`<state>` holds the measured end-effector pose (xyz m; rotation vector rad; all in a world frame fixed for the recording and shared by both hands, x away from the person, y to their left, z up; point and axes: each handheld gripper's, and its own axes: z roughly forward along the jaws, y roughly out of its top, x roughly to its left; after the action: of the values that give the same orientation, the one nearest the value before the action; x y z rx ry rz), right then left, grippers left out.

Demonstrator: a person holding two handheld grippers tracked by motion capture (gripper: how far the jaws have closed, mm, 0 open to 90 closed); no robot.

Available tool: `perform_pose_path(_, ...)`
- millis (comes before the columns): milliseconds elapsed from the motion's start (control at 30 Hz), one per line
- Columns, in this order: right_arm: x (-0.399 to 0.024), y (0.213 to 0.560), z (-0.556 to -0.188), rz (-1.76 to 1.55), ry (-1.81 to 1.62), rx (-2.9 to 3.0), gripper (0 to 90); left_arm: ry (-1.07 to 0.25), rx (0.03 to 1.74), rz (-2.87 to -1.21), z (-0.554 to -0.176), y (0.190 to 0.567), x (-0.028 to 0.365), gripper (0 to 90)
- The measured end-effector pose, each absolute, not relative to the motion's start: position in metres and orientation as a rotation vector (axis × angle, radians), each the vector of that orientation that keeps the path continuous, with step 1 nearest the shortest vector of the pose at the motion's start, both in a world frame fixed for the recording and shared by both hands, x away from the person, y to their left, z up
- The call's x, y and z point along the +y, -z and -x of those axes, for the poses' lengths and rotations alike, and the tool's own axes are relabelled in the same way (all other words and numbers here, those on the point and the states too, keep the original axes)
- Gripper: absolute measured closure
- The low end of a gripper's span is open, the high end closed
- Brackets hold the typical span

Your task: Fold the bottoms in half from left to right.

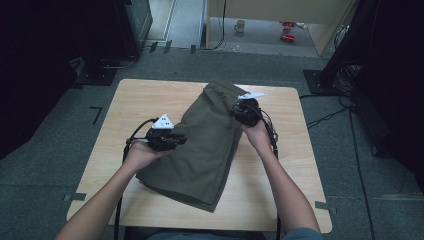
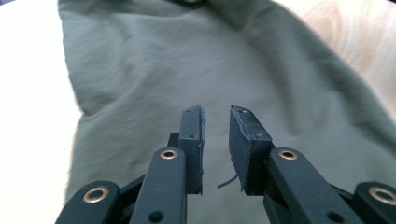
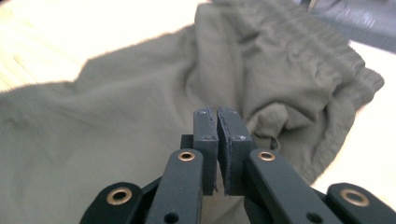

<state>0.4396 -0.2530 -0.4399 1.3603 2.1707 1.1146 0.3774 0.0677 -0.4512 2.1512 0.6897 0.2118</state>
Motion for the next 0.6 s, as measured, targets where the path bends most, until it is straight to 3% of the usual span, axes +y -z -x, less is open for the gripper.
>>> perform_pose_path(233,-0.245,0.446,-0.428,-1.336,-1.146,2.197,86.4,-0.190,0.765,-2.151,-0.399,0.468,0.085,74.4)
perform_pose_path(600,-0.243,0.481,-0.405,-1.319,-1.154,2.246,77.5,-0.171,0.816,-2.182,-0.414,0.497,0.091,71.1)
